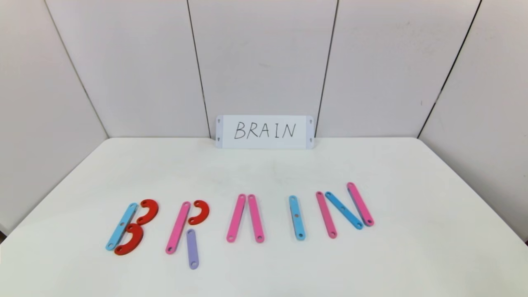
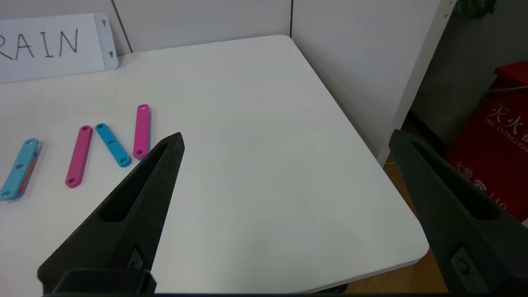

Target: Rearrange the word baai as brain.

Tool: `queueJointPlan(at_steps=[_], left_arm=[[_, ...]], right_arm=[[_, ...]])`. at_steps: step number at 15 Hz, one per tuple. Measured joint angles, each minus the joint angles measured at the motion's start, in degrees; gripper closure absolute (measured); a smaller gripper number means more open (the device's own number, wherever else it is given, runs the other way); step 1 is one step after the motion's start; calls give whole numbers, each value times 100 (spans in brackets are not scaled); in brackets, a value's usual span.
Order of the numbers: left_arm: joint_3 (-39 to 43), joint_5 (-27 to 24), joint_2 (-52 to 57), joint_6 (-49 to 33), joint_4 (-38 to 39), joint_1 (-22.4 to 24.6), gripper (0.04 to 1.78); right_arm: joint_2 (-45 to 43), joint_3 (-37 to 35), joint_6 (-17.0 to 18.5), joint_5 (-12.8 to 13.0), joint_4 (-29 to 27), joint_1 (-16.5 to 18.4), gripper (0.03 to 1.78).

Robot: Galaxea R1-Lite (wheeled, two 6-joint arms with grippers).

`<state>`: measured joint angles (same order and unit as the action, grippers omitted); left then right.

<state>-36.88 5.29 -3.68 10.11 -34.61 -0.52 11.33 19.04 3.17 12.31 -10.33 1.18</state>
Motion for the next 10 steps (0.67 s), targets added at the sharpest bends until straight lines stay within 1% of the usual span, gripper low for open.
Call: queueJointPlan(at_steps=[1, 2, 3, 4, 6, 7, 10], left_arm=[[96, 11, 134, -22, 7, 4, 9], [162, 30, 217, -85, 46, 9, 9], [247, 44, 276, -179, 140, 6, 9], [380, 57, 319, -272, 344, 9, 9], [778, 60, 355, -317, 907, 11, 9], [1042, 51, 361, -315, 1273, 9, 9], [2050, -157, 368, -258, 2510, 9, 9]], right_arm=[[-160, -16, -52, -28, 13, -34, 7], [-328, -46, -179, -66, 44, -56, 7], [-489, -79, -282, -96, 85, -67, 7], [-653, -138, -335, -184, 157, -74, 7], [-926, -372, -427, -562, 410, -83, 7], [-1001, -540, -532, -675, 661, -83, 7], [-1117, -1254, -945, -791, 1562, -83, 7]])
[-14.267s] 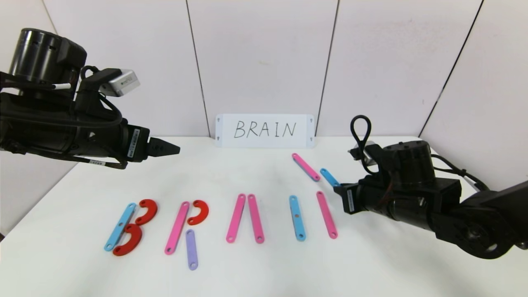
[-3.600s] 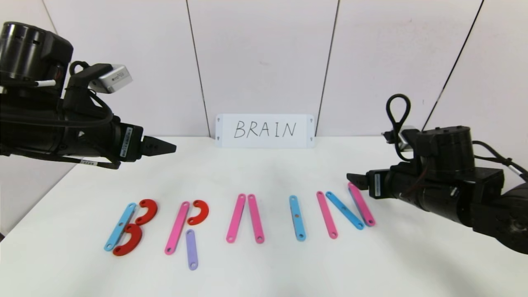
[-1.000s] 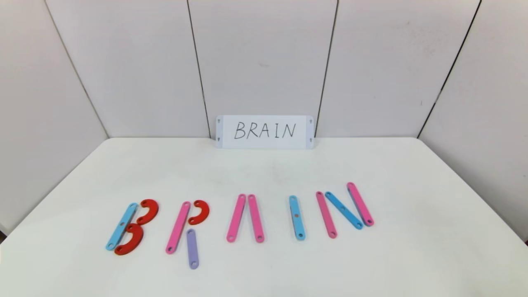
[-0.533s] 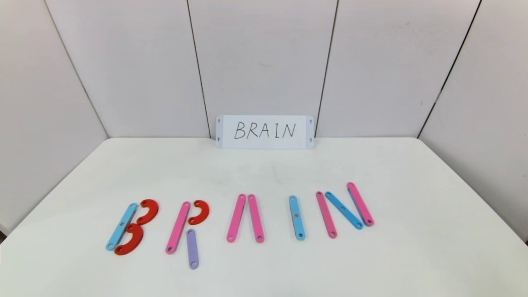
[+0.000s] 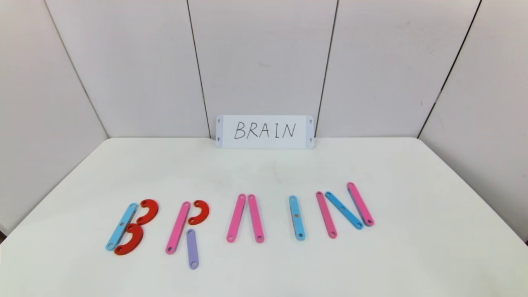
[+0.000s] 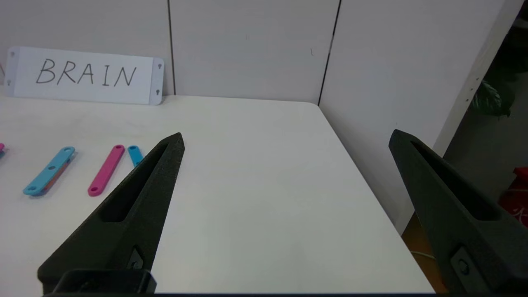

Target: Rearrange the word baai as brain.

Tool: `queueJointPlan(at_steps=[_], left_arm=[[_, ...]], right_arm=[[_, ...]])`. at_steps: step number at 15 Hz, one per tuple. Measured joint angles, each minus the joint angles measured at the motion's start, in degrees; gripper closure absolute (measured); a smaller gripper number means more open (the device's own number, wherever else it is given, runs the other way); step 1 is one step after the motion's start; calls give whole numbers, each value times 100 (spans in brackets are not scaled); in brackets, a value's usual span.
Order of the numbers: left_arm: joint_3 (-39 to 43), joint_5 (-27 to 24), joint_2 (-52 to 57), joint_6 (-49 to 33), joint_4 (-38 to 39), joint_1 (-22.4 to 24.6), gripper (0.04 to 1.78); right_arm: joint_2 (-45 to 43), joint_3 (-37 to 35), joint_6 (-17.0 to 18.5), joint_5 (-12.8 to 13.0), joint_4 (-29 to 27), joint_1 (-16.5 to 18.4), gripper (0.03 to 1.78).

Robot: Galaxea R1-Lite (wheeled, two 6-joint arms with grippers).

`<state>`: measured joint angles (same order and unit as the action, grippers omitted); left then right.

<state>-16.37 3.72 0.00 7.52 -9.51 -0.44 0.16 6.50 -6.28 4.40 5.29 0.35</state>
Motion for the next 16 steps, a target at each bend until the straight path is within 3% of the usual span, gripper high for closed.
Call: queueJointPlan(at_steps=[2, 5, 10, 16], left_arm=[[657, -190, 2, 28, 800, 0, 9], [1418, -288, 5, 267, 1347, 0, 9], [1627, -580, 5, 168, 1067, 0, 9], [1616, -540, 7, -341, 953, 0, 9]], right_arm=[[-13, -460, -133, -102, 514, -2, 7], [-21, -625, -99, -212, 280, -9, 7], [-26, -650, 330, -413, -550, -9, 7], [-26, -650, 521, -424, -542, -9, 7]])
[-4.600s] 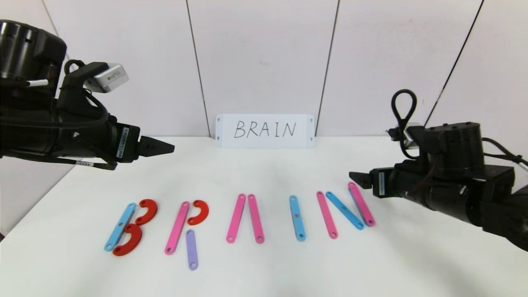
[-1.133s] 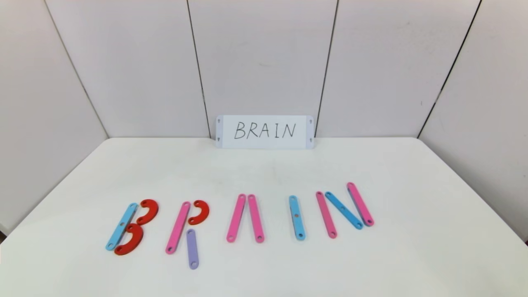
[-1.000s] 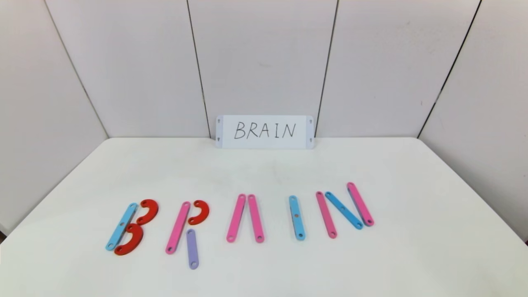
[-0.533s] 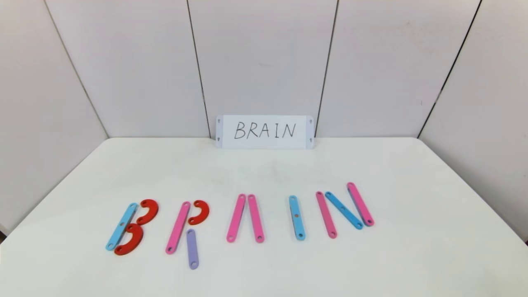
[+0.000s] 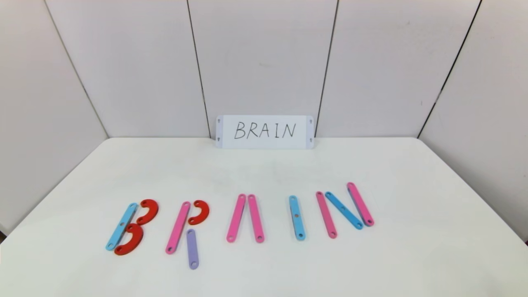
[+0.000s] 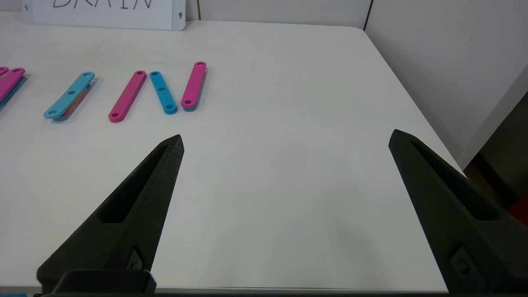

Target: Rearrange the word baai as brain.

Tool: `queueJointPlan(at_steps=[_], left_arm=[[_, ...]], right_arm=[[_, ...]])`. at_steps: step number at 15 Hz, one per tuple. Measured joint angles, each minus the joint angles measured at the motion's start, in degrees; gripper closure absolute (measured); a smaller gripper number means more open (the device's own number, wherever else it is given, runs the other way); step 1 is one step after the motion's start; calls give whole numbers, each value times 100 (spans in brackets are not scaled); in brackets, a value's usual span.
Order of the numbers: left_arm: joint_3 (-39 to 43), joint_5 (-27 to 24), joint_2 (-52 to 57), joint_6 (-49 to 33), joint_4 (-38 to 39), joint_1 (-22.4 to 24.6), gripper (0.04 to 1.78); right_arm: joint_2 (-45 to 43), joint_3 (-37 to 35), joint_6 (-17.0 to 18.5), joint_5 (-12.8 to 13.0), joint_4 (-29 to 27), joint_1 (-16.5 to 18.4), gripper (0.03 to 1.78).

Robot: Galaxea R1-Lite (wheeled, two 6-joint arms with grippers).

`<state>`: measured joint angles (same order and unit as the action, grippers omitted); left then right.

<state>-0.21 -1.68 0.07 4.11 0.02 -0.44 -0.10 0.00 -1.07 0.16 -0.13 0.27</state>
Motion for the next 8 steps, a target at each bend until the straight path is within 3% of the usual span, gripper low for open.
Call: queueJointPlan(at_steps=[8], left_arm=[[-10, -2, 0, 40, -49, 0, 9]], right_arm=[[0, 0, 112, 9, 2, 0, 7]])
